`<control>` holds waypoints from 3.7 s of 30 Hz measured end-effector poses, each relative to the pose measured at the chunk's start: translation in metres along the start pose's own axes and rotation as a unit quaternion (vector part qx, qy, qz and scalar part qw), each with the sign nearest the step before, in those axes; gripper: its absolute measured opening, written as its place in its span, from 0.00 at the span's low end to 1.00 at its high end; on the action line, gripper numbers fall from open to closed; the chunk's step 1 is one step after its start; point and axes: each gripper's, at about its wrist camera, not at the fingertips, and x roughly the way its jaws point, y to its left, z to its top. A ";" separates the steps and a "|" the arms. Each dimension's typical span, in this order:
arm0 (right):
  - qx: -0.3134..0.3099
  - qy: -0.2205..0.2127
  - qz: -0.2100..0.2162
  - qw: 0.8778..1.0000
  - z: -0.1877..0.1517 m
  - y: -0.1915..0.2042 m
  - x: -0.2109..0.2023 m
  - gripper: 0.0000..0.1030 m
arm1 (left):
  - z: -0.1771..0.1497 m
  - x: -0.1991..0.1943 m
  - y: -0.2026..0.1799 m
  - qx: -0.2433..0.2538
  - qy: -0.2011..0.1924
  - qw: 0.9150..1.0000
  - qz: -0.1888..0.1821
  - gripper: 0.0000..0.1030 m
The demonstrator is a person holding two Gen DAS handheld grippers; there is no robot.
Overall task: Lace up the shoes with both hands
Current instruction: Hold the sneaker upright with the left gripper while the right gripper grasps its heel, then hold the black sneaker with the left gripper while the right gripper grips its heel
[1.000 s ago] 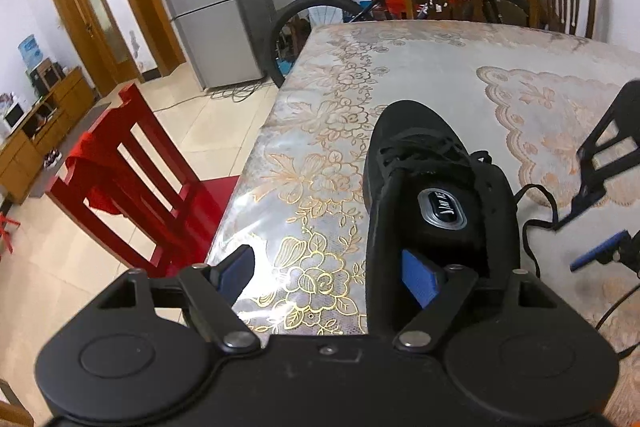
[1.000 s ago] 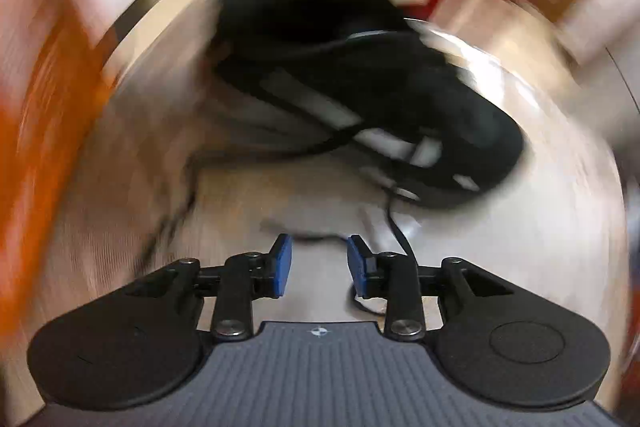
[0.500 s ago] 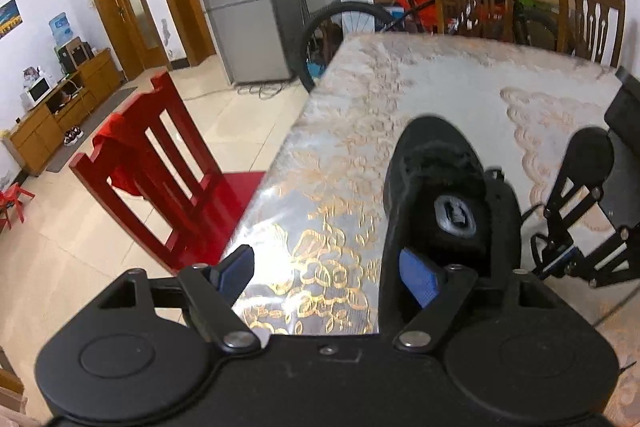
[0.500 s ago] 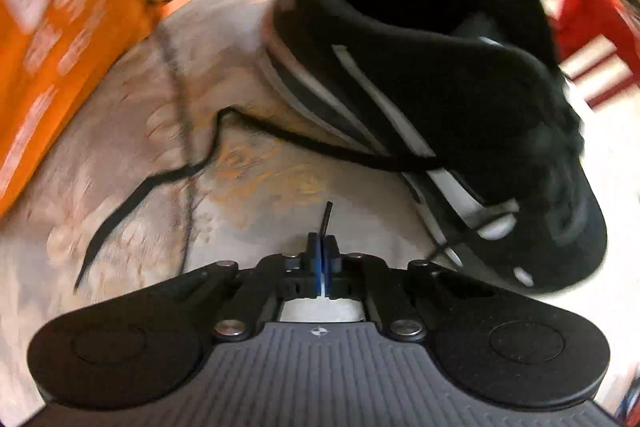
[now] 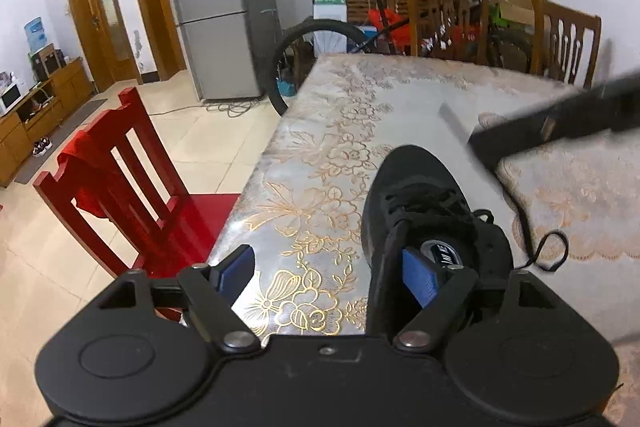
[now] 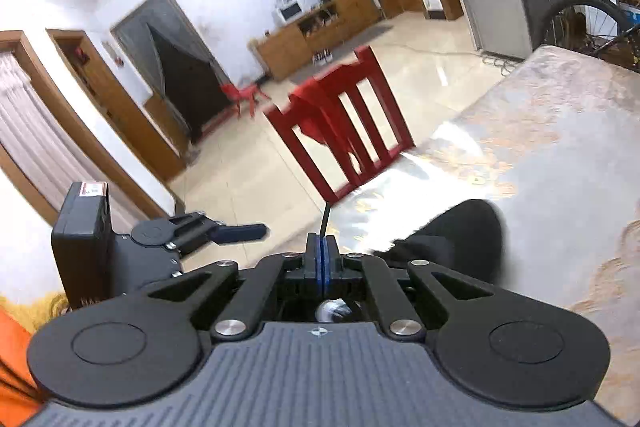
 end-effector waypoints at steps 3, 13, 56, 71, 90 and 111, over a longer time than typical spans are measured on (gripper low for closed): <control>-0.012 0.013 -0.034 0.999 -0.018 0.019 0.025 0.02 | -0.002 0.002 0.010 -0.027 -0.004 1.000 -0.009 0.76; -0.027 0.108 -0.094 0.989 0.007 0.035 0.040 0.02 | -0.001 0.013 0.037 -0.084 0.002 0.996 -0.010 0.82; -0.029 0.169 -0.032 0.985 0.040 0.017 0.052 0.02 | 0.007 0.030 0.056 -0.094 0.021 0.995 -0.020 0.84; 0.019 0.142 -0.068 0.987 0.038 0.000 0.048 0.02 | 0.006 0.034 0.053 -0.089 0.027 0.995 -0.020 0.84; 0.044 0.098 -0.060 0.992 0.028 0.000 0.041 0.02 | 0.003 0.037 0.051 -0.069 0.035 0.997 -0.007 0.83; 0.054 0.058 -0.047 0.996 0.024 0.000 0.044 0.04 | -0.004 0.041 0.039 -0.023 0.047 0.999 -0.003 0.79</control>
